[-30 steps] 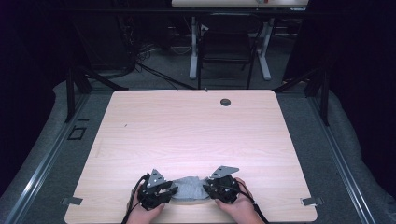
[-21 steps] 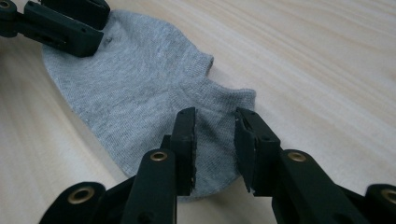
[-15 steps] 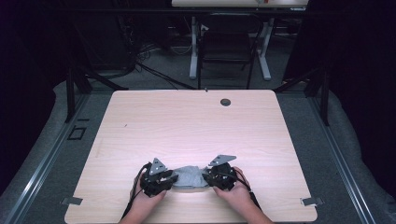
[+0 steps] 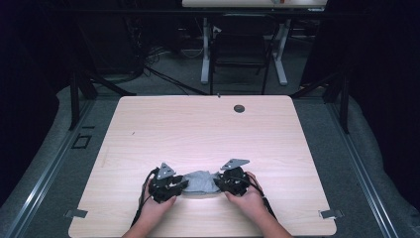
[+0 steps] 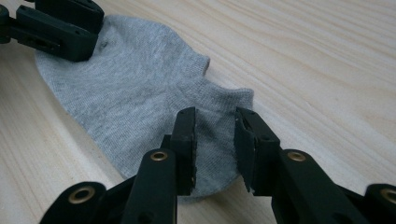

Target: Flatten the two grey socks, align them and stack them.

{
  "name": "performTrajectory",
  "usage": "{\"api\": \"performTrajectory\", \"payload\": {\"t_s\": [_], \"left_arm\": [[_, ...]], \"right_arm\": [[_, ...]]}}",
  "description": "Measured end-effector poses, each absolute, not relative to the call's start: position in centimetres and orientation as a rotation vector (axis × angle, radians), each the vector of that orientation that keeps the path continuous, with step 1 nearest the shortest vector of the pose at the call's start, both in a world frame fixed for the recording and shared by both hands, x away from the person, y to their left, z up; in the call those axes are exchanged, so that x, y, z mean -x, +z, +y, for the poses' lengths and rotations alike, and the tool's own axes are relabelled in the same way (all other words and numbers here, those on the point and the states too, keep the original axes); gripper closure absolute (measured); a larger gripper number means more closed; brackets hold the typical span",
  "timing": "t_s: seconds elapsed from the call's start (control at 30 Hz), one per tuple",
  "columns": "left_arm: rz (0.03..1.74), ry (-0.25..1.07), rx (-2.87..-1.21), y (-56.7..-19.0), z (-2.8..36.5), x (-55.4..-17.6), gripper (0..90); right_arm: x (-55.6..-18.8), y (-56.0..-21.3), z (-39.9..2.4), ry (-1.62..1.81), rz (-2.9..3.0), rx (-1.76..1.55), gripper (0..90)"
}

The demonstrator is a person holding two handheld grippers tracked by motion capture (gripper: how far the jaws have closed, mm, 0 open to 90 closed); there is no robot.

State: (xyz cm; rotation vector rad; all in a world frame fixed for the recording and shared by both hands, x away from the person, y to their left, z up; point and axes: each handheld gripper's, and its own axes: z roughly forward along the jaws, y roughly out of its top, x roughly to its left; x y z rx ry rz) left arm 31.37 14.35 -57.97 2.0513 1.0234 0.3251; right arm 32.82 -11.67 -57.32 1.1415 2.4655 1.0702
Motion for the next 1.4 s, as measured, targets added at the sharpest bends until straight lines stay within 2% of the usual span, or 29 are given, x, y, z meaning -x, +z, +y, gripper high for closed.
{"api": "performTrajectory", "payload": {"t_s": [0.3,0.4,0.73,0.87,0.93,1.4], "left_arm": [[1.031,0.316,-2.046,-57.9,14.3,-31.5,61.8],[1.027,0.31,-2.036,-57.7,14.1,-31.5,55.7],[1.01,0.311,-2.032,-56.4,14.1,-31.0,46.3],[0.979,0.317,-2.014,-55.5,14.5,-30.6,42.2],[0.986,0.31,-2.0,-55.3,14.8,-30.4,40.3],[1.017,0.311,-1.995,-54.7,17.3,-28.3,37.9]], "right_arm": [[-32.9,-57.2,-11.6,1.073,2.464,-1.147,68.5],[-32.9,-57.1,-11.6,1.071,2.458,-1.148,67.2],[-32.4,-55.9,-11.3,1.087,2.46,-1.113,57.2],[-31.9,-55.2,-11.4,1.098,2.454,-1.097,47.6],[-31.6,-54.9,-11.6,1.072,2.46,-1.075,45.7],[-28.4,-54.1,-14.1,1.083,2.421,-1.04,41.4]]}}
